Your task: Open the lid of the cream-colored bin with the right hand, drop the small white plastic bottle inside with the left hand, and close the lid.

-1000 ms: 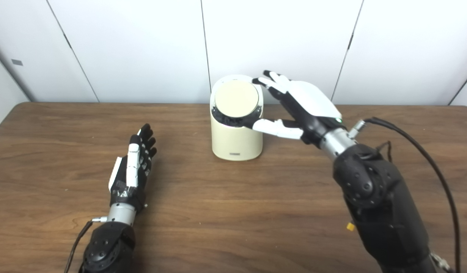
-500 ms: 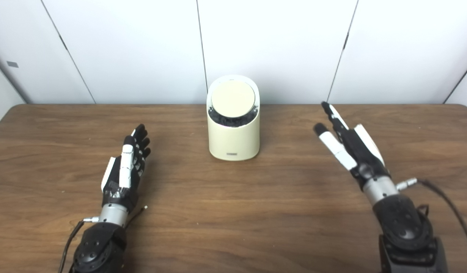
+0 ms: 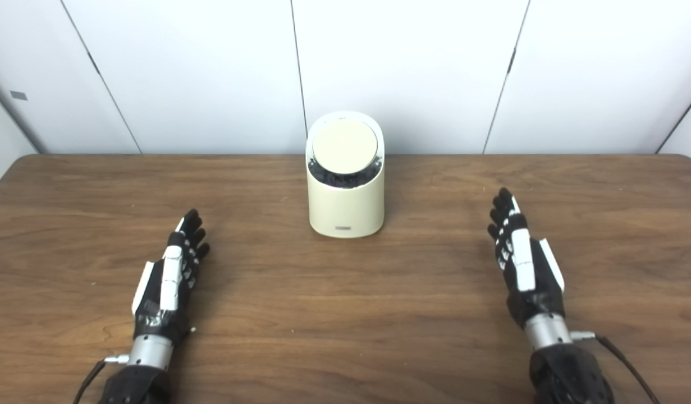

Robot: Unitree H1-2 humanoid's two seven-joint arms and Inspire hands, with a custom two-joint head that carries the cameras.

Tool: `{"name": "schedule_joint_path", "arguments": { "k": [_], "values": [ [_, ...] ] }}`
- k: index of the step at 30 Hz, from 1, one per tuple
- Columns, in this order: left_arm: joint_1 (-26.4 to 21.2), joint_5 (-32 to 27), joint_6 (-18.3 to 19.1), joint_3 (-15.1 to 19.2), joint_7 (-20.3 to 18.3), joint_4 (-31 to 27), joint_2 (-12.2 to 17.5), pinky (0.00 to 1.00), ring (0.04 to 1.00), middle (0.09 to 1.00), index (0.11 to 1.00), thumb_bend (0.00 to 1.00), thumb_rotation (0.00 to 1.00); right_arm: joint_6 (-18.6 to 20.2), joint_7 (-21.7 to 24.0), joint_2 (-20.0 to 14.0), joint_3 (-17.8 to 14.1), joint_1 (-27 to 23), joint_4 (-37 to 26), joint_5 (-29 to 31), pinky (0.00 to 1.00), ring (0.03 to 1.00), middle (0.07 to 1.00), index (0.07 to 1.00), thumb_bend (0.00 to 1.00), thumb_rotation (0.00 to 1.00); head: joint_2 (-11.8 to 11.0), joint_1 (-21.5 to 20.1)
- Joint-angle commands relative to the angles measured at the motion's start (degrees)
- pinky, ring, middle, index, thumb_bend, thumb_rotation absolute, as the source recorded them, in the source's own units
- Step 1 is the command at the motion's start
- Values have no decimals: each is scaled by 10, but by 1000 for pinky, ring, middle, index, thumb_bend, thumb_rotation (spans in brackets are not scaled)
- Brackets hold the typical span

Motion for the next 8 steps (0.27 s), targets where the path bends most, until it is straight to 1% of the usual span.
{"name": "schedule_joint_path", "arguments": {
  "k": [1,3,5,8],
  "values": [
    [9,10,-49,-2,-6,-6,7,1000,1000,1000,1000,572,999,-44,-8,-5,4,-4,-9,6,1000,1000,1000,994,641,1000,2,-1],
    [19,11,-65,-3,-7,3,10,1000,1000,1000,1000,554,1000,-52,-13,-5,9,4,-9,6,1000,1000,1000,995,615,1000,3,-1],
    [22,9,-73,-3,-8,8,12,1000,1000,1000,1000,548,1000,-56,-17,-6,12,8,-9,8,1000,1000,1000,998,603,1000,4,-2],
    [24,6,-72,-2,-7,9,13,1000,1000,1000,1000,553,1000,-60,-24,-6,15,17,-10,7,1000,1000,1000,995,588,1000,6,-4]
  ]
}}
